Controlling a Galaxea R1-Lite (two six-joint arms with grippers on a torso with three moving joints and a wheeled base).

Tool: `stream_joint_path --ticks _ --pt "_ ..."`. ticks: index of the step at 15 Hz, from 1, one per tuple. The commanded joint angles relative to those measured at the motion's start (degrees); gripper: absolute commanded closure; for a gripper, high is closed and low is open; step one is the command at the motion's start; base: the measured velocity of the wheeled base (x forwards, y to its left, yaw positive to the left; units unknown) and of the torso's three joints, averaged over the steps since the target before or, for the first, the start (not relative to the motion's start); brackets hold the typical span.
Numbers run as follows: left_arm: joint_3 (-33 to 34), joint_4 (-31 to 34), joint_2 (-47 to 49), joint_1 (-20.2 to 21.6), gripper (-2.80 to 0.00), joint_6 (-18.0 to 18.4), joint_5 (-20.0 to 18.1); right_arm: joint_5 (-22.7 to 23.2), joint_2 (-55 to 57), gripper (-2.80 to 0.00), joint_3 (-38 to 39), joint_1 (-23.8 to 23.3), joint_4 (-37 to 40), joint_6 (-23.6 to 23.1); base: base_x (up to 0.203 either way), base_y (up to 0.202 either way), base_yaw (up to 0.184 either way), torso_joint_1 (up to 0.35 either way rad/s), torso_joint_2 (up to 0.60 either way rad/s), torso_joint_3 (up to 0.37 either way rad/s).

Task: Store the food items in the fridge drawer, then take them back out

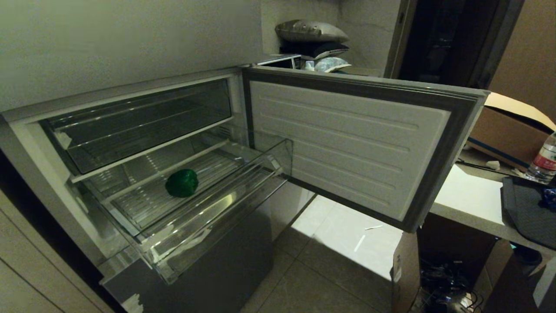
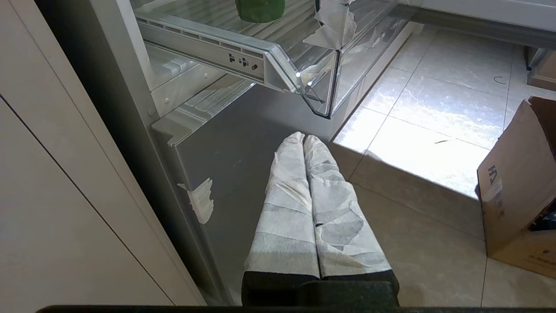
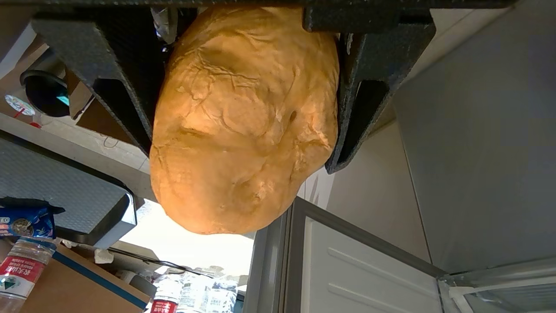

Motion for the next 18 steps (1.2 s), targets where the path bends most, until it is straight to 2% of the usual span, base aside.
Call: stream_joint_path --ticks 1,6,13,16,18 --pt "0.0 0.0 0.1 0.0 0.0 0.0 0.0 -0.2 0.0 0.0 1.8 0.0 0.0 0.5 0.0 0.0 0.0 0.0 0.0 0.0" --pt "0.0 0.0 0.1 0.0 0.0 0.0 0.0 -0.2 0.0 0.0 1.8 0.0 -0.1 1.0 0.001 0.001 0.013 0.001 0.0 0.0" --pt "0.0 0.0 0.1 0.0 0.0 0.0 0.0 -0.3 0.0 0.0 1.8 0.0 -0.1 1.6 0.001 -0.005 0.169 0.003 0.0 0.002" --pt "0.0 0.0 0.1 0.0 0.0 0.0 0.0 -1.5 0.0 0.0 1.8 0.0 -0.3 5.6 0.002 -0.007 0.177 0.003 0.0 0.001" --pt "0.0 0.0 0.1 0.0 0.0 0.0 0.0 -1.4 0.0 0.0 1.8 0.0 -0.4 5.3 0.002 -0.006 0.175 0.003 0.0 0.002"
